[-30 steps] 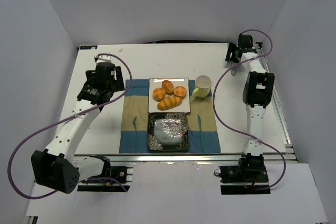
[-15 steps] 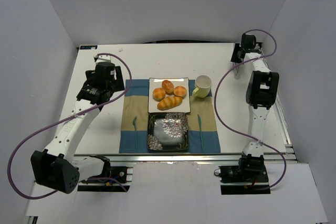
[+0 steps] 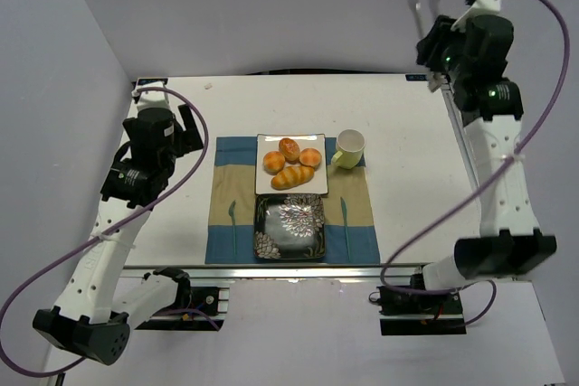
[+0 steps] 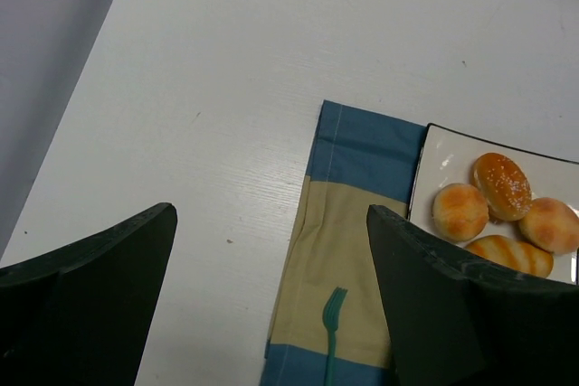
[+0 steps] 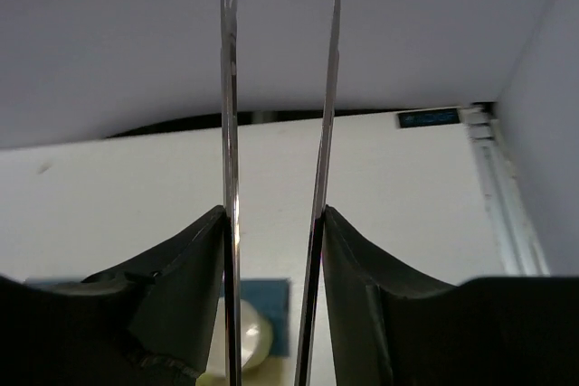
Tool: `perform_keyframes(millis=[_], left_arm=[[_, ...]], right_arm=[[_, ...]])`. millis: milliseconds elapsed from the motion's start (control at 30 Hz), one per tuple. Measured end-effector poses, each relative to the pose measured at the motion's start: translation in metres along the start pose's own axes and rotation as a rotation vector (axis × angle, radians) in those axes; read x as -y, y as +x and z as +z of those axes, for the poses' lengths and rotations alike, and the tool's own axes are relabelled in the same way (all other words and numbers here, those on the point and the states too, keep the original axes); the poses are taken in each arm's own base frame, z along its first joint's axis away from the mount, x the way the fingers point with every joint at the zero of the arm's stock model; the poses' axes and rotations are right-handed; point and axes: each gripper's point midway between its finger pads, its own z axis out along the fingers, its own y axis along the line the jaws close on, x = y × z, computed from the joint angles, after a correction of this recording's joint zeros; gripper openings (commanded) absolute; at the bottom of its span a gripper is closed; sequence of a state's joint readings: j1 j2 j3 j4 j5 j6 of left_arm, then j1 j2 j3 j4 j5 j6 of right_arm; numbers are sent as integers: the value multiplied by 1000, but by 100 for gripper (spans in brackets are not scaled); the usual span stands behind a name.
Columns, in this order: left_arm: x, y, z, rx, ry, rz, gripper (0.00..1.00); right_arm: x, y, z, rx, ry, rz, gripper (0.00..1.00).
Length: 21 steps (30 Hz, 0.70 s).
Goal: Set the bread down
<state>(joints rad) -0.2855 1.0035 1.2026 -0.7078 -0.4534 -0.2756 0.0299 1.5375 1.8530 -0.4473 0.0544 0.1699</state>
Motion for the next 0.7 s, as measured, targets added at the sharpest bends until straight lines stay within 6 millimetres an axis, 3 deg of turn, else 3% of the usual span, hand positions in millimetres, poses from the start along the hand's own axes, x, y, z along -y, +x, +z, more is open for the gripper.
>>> perform_keyframes(millis=[100, 200, 267, 433, 700], left_arm=[[0, -4, -5, 5, 9, -18, 97], [2, 2, -7, -21, 20, -30, 97], [3, 6, -9, -36, 30, -37, 97], [-2, 16, -20, -45, 39, -53, 97], [-5, 26, -22, -49, 41, -56, 97]], right_arm=[[-53, 14, -46, -31, -149, -5, 50], [-101, 59, -78, -149, -300, -3, 50], [-121, 95, -92, -252, -367, -1, 50], [-158, 172, -119, -472, -497, -56, 50], [-209, 233, -128, -601, -624, -248, 50]])
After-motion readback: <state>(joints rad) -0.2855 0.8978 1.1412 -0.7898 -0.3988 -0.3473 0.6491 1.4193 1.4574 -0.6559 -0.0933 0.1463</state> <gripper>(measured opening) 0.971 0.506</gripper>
